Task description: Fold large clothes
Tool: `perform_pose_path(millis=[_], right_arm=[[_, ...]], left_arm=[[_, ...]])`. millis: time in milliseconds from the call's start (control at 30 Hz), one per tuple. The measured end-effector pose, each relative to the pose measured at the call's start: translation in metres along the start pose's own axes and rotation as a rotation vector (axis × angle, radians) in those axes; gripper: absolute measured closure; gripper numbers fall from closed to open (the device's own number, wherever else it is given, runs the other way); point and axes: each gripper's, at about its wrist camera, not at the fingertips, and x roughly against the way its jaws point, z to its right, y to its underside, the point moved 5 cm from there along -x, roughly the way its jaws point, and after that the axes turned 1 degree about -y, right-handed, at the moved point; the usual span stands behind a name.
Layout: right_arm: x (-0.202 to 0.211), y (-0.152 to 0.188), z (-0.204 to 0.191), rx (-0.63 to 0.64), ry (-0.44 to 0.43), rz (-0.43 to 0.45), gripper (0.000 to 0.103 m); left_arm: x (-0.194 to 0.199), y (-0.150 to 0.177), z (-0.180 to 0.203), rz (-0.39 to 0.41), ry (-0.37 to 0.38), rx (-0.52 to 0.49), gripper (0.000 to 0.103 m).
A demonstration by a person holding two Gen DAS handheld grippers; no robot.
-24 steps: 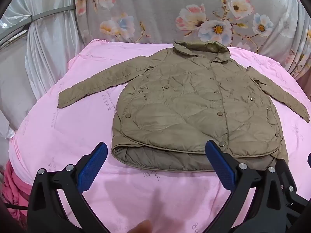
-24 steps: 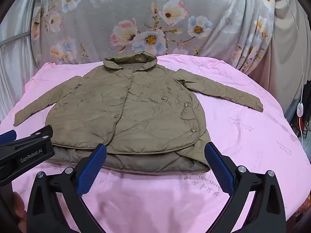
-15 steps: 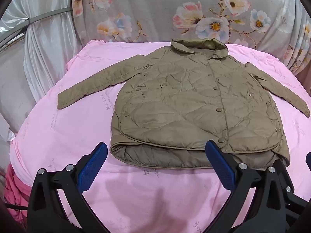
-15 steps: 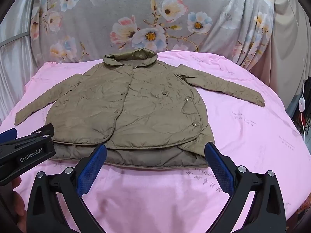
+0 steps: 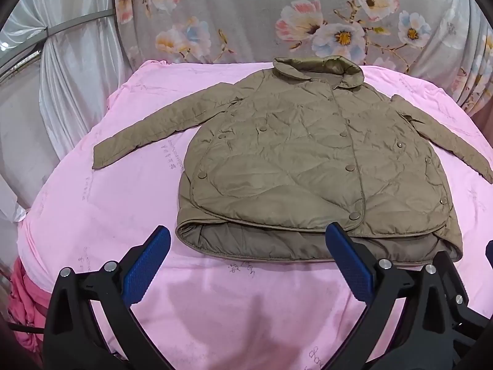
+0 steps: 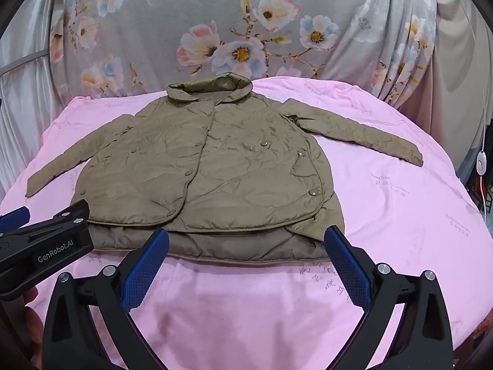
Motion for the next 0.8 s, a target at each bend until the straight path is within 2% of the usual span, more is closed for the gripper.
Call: perform_pose_path(millis=[800], right_arm=[[0.0038,-0.0017,0.0019,-0.002,0.003,-0.011,0.005]], left_arm=[[-0.0037,0.0096,-0.0059,-0.025,0.0,0.002,0.005]])
